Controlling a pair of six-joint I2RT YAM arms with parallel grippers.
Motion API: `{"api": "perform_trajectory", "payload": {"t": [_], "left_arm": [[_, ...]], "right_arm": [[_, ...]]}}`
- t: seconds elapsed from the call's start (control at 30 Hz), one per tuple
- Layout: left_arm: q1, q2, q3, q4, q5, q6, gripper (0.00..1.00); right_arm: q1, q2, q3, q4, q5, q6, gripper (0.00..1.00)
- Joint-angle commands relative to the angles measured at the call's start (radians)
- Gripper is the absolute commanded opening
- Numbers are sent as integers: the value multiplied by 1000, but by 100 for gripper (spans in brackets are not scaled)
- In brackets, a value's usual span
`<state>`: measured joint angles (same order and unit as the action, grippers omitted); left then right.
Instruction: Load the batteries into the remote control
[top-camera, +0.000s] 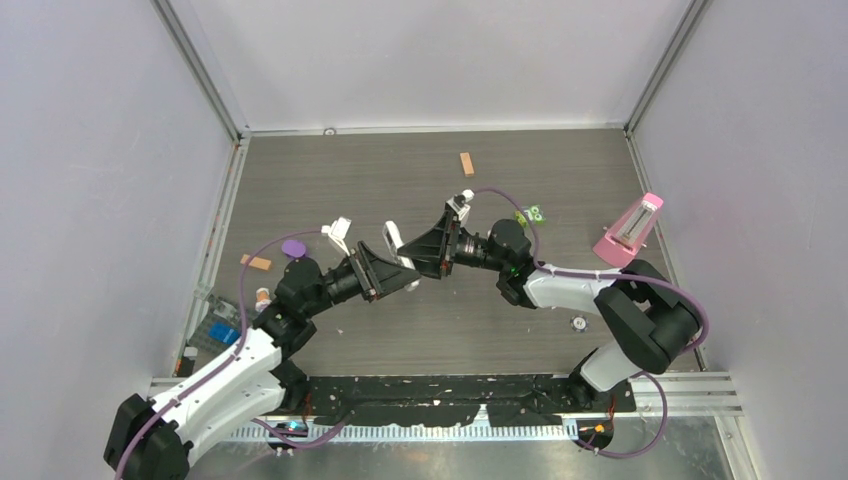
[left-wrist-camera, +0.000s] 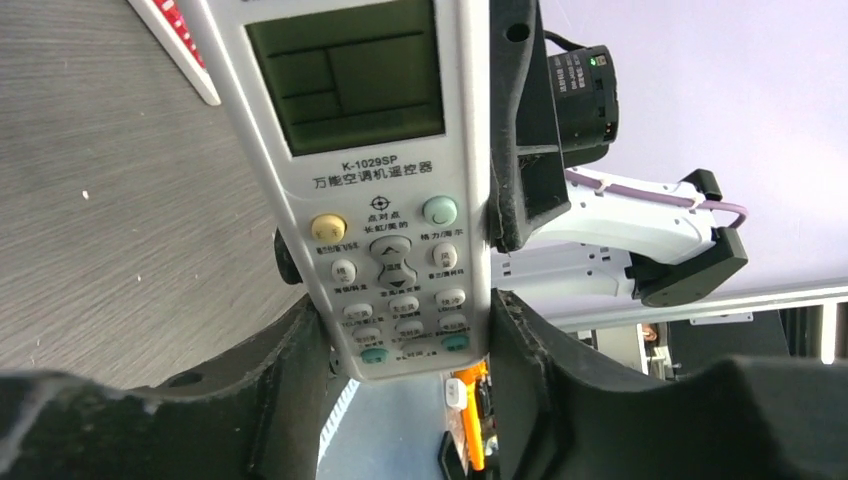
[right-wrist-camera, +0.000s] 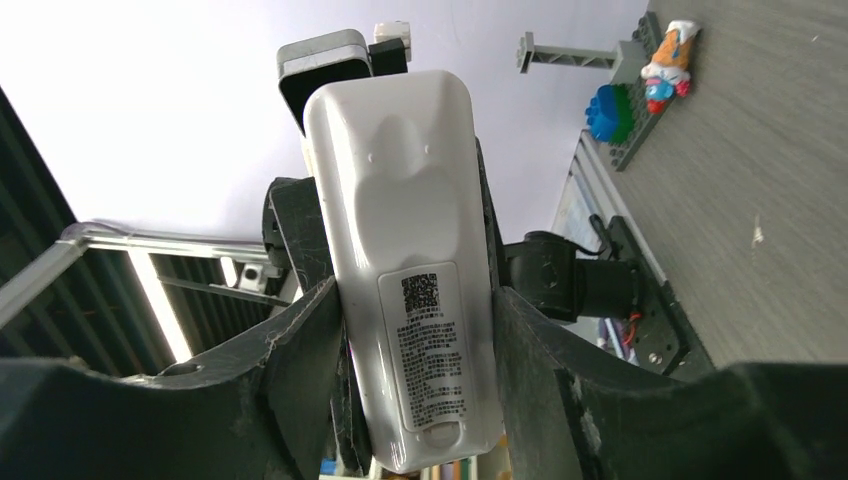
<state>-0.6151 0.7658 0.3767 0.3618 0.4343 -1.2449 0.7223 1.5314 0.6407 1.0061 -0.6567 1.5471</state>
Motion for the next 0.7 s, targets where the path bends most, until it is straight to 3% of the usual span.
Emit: {"api": "perform_trajectory", "payload": {"t": [0.0,0.07,0.13,0.33,0.47,0.67], "left_arm": [[0,-10,-9,26,-16,4,43],[1,-16,-2,-12,-24,19,40],[0,-20,-1,-29,-26,27,32],[1,-17,4,-91,-33,63,13],[-1,-3,9,-110,-22,99,0],[-43,47,30,-159,-62,150,0]], "right_arm": [[3,-65,16,-38,13,-78,45],[3,-86,30,-130,23,-135,46],[2,-113,45,-234,40,-204,49],[3,-224,90,-555,161,-418,75],[2,-292,121,-746,268,-567,87],[2,-377,126,-908,413,-661,92]]}}
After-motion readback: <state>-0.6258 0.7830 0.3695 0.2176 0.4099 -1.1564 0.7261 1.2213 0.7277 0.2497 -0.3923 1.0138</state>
